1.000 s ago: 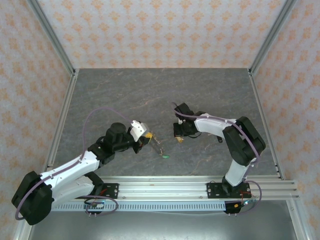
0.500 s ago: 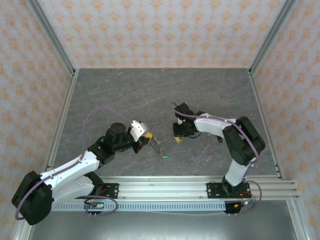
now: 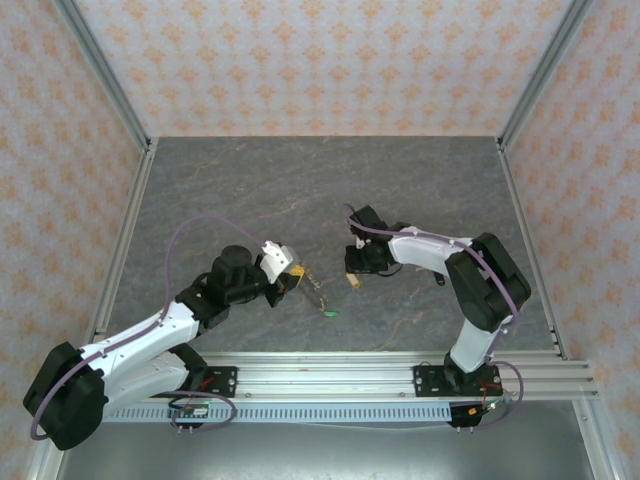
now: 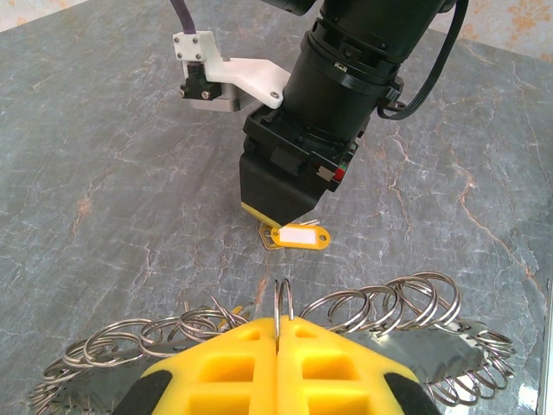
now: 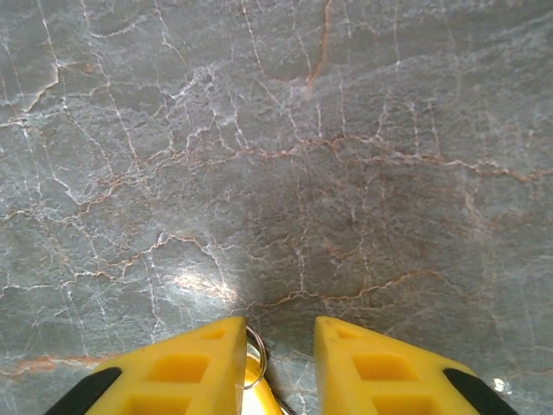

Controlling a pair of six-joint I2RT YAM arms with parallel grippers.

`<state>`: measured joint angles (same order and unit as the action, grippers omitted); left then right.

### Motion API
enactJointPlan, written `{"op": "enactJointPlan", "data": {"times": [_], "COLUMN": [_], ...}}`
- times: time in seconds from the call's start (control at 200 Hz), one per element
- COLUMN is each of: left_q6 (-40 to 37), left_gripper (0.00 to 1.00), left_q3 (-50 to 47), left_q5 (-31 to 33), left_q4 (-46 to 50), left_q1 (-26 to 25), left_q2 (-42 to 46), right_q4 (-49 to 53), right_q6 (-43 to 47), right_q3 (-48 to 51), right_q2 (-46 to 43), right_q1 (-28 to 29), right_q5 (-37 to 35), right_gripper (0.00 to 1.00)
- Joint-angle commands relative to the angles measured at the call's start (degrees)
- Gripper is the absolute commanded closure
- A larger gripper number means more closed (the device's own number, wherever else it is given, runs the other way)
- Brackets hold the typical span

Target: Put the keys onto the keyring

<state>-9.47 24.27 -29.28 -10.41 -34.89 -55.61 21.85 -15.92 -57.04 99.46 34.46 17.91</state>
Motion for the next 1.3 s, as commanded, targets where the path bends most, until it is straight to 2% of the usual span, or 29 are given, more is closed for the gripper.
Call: {"op": "enactJointPlan", "data": {"times": [0.0, 0.22, 0.51, 0.916, 1.086, 1.296], "left_q6": [-0.72, -0.81, -0.90, -0.82, -0.81, -0.81], "left_gripper": [1.00, 1.00, 1.00, 1.00, 1.00, 1.00], "left_q3": [0.36, 0.78, 1.04, 0.95, 0.95, 0.95], "left_q5": [0.69, 0.53, 0.36, 0.36, 0.45, 0.45], "left_q4": [-1.36, -1.26, -1.36, -1.27, -1.19, -1.19], "left_q1": [-0.50, -0.52, -0.48, -0.53, -0.53, -0.53], "left_q2": [0.62, 0.15, -0.46, -0.63, -0.55, -0.62], "right_q4": [-0.29, 0.30, 1.22, 1.00, 0.22, 0.22], "right_q6": [-1.06, -2.18, -2.84, -4.03, -4.33, -4.04], "right_q3": [-0.27, -0.55, -1.28, -1.59, -1.49, -1.41], "right_q2": [-2.24, -0.96, 0.54, 1.71, 0.73, -1.62], "right_q1": [-0.02, -0.09, -0.09, -0.05, -0.07, -0.09], "right_q5": [1.08, 1.45, 2.65, 2.83, 2.77, 1.51], "right_gripper": [0.73, 0.73, 0.79, 0.79, 0.87, 0.92]}}
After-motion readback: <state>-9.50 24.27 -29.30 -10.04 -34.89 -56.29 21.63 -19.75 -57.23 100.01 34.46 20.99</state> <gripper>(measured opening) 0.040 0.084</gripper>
